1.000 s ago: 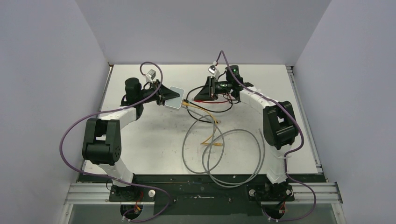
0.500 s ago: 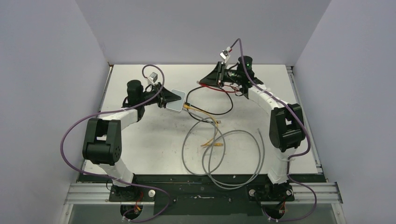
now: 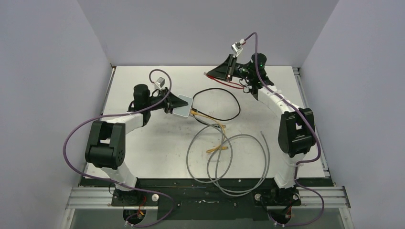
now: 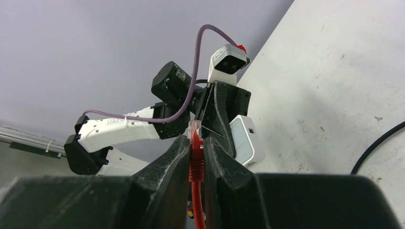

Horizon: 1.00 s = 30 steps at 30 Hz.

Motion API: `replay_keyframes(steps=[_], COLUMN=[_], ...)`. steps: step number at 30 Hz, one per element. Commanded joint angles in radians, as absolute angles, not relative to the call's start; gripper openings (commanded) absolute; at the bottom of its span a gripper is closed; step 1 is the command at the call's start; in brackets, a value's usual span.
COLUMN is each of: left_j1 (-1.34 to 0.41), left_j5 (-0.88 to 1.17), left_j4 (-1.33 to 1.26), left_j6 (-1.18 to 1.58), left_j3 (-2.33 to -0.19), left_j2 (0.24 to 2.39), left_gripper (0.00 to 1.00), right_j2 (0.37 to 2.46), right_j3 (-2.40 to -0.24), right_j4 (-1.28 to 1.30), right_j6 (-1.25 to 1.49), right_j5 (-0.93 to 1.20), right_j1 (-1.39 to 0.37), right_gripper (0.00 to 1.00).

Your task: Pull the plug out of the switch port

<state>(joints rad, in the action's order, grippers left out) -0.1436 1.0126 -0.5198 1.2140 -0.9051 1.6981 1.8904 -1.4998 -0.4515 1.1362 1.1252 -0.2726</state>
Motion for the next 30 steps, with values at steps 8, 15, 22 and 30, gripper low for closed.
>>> replay_keyframes(steps=[8,15,22,30], left_j1=[-0.169,-0.168,-0.168,-0.17], left_j5=[1.015,1.019,1.023,1.021], left_j4=[-0.599,-0.632,-0.642,-0.659], left_j6=[1.25,1.274,1.286,1.3], left_j3=[-0.871,-0.856,-0.866,-0.864], left_j2=[1.686,1.68,1.68,1.677], left_gripper=[0.0,0.0,0.0,0.0], right_j2=[1.913,2.019,2.112,2.185], right_j3=[-1.666,-1.78,-1.862,-1.892], right_j4=[0.006,0.216,0.371,0.387], right_j6=[0.665,0.524,0.39,0.356], right_j5=[1.034,0.985,0.935,0.856], right_j1=[-0.228,-0.159,-0.097,-0.049], right_gripper=[0.05,0.05,0.05,0.05])
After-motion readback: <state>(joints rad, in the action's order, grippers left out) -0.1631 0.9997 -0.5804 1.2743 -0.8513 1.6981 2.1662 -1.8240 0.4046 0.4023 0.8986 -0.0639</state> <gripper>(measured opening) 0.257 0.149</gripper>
